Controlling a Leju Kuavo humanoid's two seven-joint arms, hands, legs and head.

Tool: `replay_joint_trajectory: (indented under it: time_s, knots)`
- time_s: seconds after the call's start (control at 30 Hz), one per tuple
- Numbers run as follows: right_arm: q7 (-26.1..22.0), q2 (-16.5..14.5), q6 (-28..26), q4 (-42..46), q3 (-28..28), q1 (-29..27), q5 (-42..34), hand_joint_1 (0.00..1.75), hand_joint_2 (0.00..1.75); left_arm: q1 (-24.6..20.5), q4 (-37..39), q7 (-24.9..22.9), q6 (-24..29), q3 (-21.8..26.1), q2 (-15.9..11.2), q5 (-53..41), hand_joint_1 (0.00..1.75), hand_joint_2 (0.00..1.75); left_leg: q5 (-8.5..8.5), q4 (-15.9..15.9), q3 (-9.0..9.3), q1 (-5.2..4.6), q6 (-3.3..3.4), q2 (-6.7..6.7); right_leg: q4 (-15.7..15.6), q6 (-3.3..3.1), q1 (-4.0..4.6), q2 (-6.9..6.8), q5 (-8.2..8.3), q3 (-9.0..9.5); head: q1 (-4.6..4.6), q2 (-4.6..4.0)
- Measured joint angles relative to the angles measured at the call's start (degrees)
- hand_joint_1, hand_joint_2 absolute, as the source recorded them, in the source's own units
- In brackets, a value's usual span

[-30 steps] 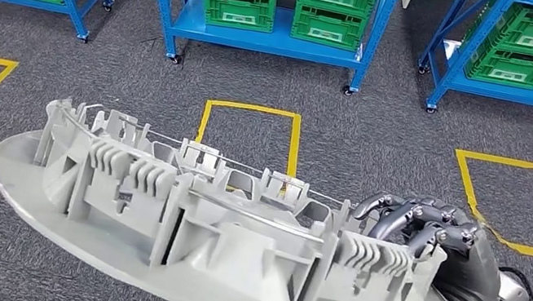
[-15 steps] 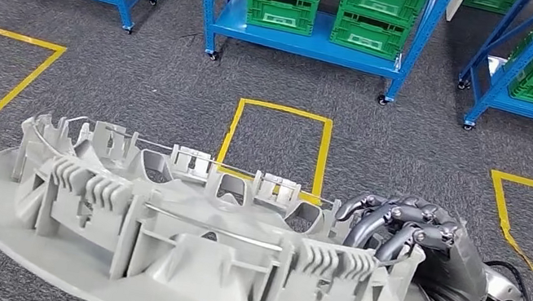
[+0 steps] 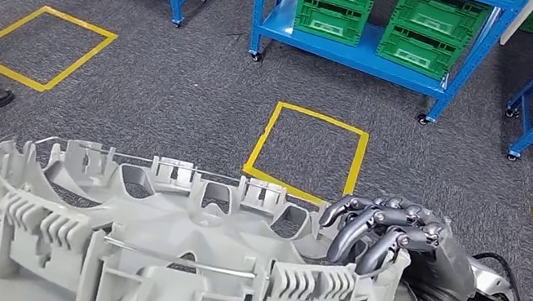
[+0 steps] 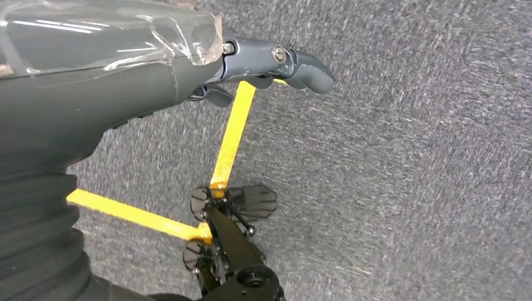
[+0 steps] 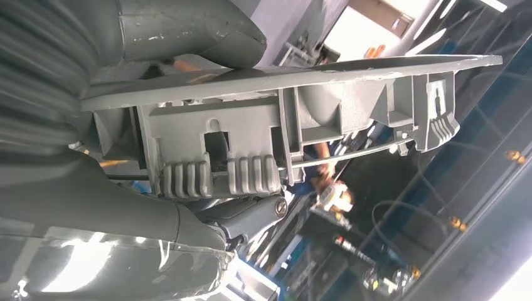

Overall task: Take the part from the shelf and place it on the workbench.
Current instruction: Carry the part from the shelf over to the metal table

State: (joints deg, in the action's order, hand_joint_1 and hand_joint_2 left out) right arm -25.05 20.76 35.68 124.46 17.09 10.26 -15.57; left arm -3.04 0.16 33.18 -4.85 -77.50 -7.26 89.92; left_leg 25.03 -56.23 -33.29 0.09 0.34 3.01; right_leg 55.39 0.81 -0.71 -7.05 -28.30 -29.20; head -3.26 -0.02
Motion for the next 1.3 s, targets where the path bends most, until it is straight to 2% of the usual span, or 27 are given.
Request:
replay_joint_trajectory:
  time_s: [0.03,0.1,0.17,0.23,0.27,0.33,0.37,0.43,0.5,0.53,0.6,0.67,0.73,0.77,0.8,0.83,0.87,0.93,0.97,1.03,1.07,1.13,1.17,1.2,1.23,1.27,1.3]
  knots:
    - [0.0,0.1,0.0,0.0,0.2,0.2,0.0,1.75,1.75,0.0,0.0,0.0,0.1,0.0,0.0,0.0,0.00,1.75,-0.21,0.3,0.05,0.08,0.42,-0.64,0.2,0.25,-0.12,0.49,-0.27,-0.13,0.06,0.00]
    - [0.0,0.3,0.1,-0.1,0.6,0.5,-0.1,1.75,1.75,0.0,0.0,-0.1,0.1,0.1,0.1,0.0,0.00,1.75,-0.78,0.8,0.19,0.32,1.24,-1.98,3.8,0.14,-0.34,3.41,-2.32,-1.80,0.21,0.00]
    - [-0.1,0.4,0.1,-0.3,1.0,0.5,-0.2,1.75,1.75,-0.2,0.0,-0.1,-0.1,0.1,0.2,0.0,0.00,1.75,-1.02,0.9,-0.01,0.25,1.61,-3.50,12.0,-0.39,-0.41,6.18,-5.79,-5.77,0.36,0.00]
    - [-0.1,0.5,0.1,-0.6,1.4,0.5,-0.2,1.75,1.75,-0.2,0.0,-0.1,-1.0,0.2,0.4,0.0,0.00,1.75,-1.07,0.7,-0.13,0.07,1.70,-5.28,18.0,-0.26,-0.36,6.80,-7.34,-8.88,0.42,0.00]
    - [-0.1,0.6,0.1,-0.7,1.6,0.6,-0.2,1.75,1.75,-0.1,0.0,0.0,-1.6,0.4,0.4,0.0,0.00,1.75,-1.07,0.6,-0.15,0.03,1.69,-6.24,17.5,0.10,-0.36,6.89,-6.62,-8.85,0.42,0.00]
    - [0.0,0.7,0.0,-1.0,2.0,0.8,-0.2,1.75,1.75,-0.1,0.0,0.3,-3.1,0.9,0.5,0.0,0.00,1.75,-0.97,0.1,-0.22,0.02,1.55,-8.12,10.1,0.92,-0.52,7.82,-2.97,-5.63,0.43,0.00]
    - [0.0,0.8,0.0,-1.0,2.2,0.9,-0.2,1.75,1.75,0.0,0.0,0.6,-3.9,1.1,0.5,0.0,0.00,1.75,-0.88,-0.2,-0.36,-0.06,1.37,-8.97,6.2,0.96,-0.53,8.75,-1.36,-3.91,0.41,0.00]
    - [-0.2,1.0,-0.1,-1.3,2.4,1.0,-0.2,1.75,1.75,0.1,0.0,1.1,-6.2,1.8,0.6,0.0,0.00,1.75,-0.81,-0.6,-0.91,-0.19,0.91,-10.24,2.1,0.27,-0.47,9.85,0.17,-2.21,0.38,0.00]
    - [-1.3,1.5,0.0,-1.6,2.5,0.9,-0.1,1.75,1.75,0.7,0.0,1.9,-8.9,2.6,0.6,0.0,0.00,1.75,-0.96,-0.8,-1.49,-0.10,0.37,-11.10,1.9,-0.68,-0.40,9.14,0.42,-2.20,0.36,0.00]
    - [-2.3,1.8,0.2,-1.8,2.4,0.8,0.0,1.75,1.75,1.0,0.0,2.5,-10.1,3.1,0.6,0.0,0.00,1.75,-0.88,-1.0,-1.69,-0.07,0.09,-10.71,1.9,-0.99,-0.46,8.66,0.54,-2.16,0.34,0.00]
    - [-4.3,2.5,0.9,-2.2,2.0,0.2,0.3,1.75,1.75,1.4,0.0,3.2,-11.9,3.8,0.5,0.0,0.00,1.75,1.00,-4.0,-3.08,-0.13,-0.59,-7.46,1.7,-1.54,-0.67,7.49,0.65,-2.04,0.07,0.00]
    - [-5.4,3.0,1.7,-2.6,1.6,-0.3,0.8,1.75,1.75,1.4,0.0,3.4,-13.4,4.4,0.6,0.0,0.00,1.75,4.83,-11.5,-6.59,0.07,-1.21,-4.00,1.8,-1.83,-0.49,6.19,0.52,-1.97,-0.20,0.00]
    - [-5.5,3.2,2.1,-3.1,1.5,-0.7,1.3,1.75,1.75,1.3,0.0,3.4,-14.5,4.9,0.7,0.0,0.00,1.75,7.00,-17.9,-9.77,0.47,-1.52,-3.30,1.8,-1.95,-0.37,4.78,0.40,-1.95,-0.20,0.00]
    - [-5.5,3.2,2.2,-3.3,1.5,-0.9,1.5,1.75,1.75,1.4,0.0,3.4,-14.8,5.2,0.8,0.0,0.00,1.75,6.47,-17.9,-9.83,0.58,-1.56,-3.16,1.8,-2.00,-0.32,4.06,0.33,-1.92,-0.21,0.00]
    - [-5.5,3.3,2.2,-3.5,1.5,-1.0,1.6,1.75,1.75,1.4,0.0,3.4,-14.9,5.3,0.8,0.0,0.00,1.75,4.99,-15.5,-8.61,0.63,-1.50,-2.90,1.8,-2.00,-0.26,3.36,0.24,-1.84,-0.21,0.00]
    - [-5.5,3.3,2.2,-3.6,1.5,-1.0,1.6,1.75,1.75,1.4,0.0,3.4,-15.0,5.4,0.8,0.0,0.00,1.75,3.01,-11.3,-6.30,0.54,-1.25,-2.07,1.8,-1.94,-0.20,2.70,0.13,-1.70,-0.21,0.00]
    - [-5.5,3.3,2.2,-3.7,1.5,-1.0,1.7,1.75,1.75,1.4,0.0,3.4,-15.0,5.5,0.7,0.0,0.00,1.75,1.44,-6.9,-3.89,0.29,-0.89,-0.66,1.7,-1.82,-0.07,2.09,0.00,-1.54,-0.19,0.00]
    - [-5.5,3.3,2.2,-3.8,1.4,-1.0,1.7,1.75,1.75,1.3,0.0,3.3,-15.2,5.6,0.6,0.0,0.00,1.75,-0.08,-1.7,-1.12,-0.27,-0.18,1.50,1.7,-1.42,0.19,1.01,-0.26,-1.30,-0.13,0.00]
    - [-5.5,3.3,2.2,-3.8,1.4,-1.0,1.7,1.75,1.75,1.3,0.0,3.3,-15.4,5.8,0.6,0.0,0.00,1.75,-0.05,-1.2,-1.05,-0.48,0.04,1.68,1.6,-1.17,0.28,0.41,-0.36,-1.21,-0.10,0.00]
    - [-5.4,3.4,2.4,-3.9,1.3,-1.0,1.8,1.75,1.75,1.4,0.0,3.0,-15.7,6.2,0.5,0.0,0.00,1.75,-0.47,-0.6,-0.98,-0.36,0.54,0.23,1.4,-0.66,0.32,-0.70,-0.56,-0.92,-0.10,0.00]
    - [-5.3,3.4,2.6,-4.0,1.4,-1.0,1.8,1.75,1.75,1.4,0.0,2.9,-15.7,6.4,0.5,0.0,0.00,1.75,-0.82,0.0,-0.64,-0.18,0.88,-0.59,1.8,-0.52,0.30,-0.10,-0.99,-0.96,-0.01,-0.01]
    - [-5.3,3.4,3.0,-4.3,1.4,-0.9,1.7,1.75,1.75,1.3,0.0,2.5,-15.4,6.7,0.6,0.0,0.00,1.75,-1.54,1.1,0.01,0.21,1.44,-2.28,6.2,-0.71,0.14,3.30,-3.27,-2.79,0.26,-0.01]
    - [-5.4,3.4,3.1,-4.6,1.5,-0.8,1.6,1.75,1.75,1.2,0.0,2.2,-15.0,6.8,0.7,0.0,0.00,1.75,-1.66,1.2,0.01,0.14,1.55,-3.16,10.2,-0.92,0.03,5.20,-4.90,-4.64,0.42,-0.02]
    - [-5.5,3.4,3.2,-5.0,1.6,-0.8,1.5,1.75,1.75,1.1,0.0,1.9,-14.7,6.8,0.7,0.0,0.00,1.75,-1.70,1.1,-0.06,0.10,1.58,-4.09,14.3,-1.01,-0.04,6.26,-6.33,-6.71,0.51,-0.02]
    - [-5.6,3.4,3.2,-5.4,1.7,-0.9,1.5,1.75,1.75,1.1,0.0,1.7,-14.4,6.9,0.8,0.0,0.00,1.75,-1.70,1.1,-0.11,0.05,1.58,-5.06,17.2,-0.90,-0.08,6.67,-7.09,-8.31,0.59,-0.02]
    - [-5.8,3.4,3.2,-5.7,1.8,-1.0,1.6,1.75,1.75,1.1,0.0,1.5,-14.4,6.9,0.8,0.0,0.00,1.75,-1.70,1.0,-0.13,0.01,1.57,-6.02,18.0,-0.59,-0.11,6.81,-6.92,-8.99,0.59,-0.02]
    - [-6.2,3.4,3.1,-6.0,1.8,-1.1,1.9,1.75,1.75,1.2,0.0,1.2,-14.5,7.0,0.8,0.0,0.00,1.75,-1.66,0.8,-0.15,0.01,1.52,-7.02,16.1,-0.11,-0.18,6.96,-5.62,-8.38,0.59,-0.02]
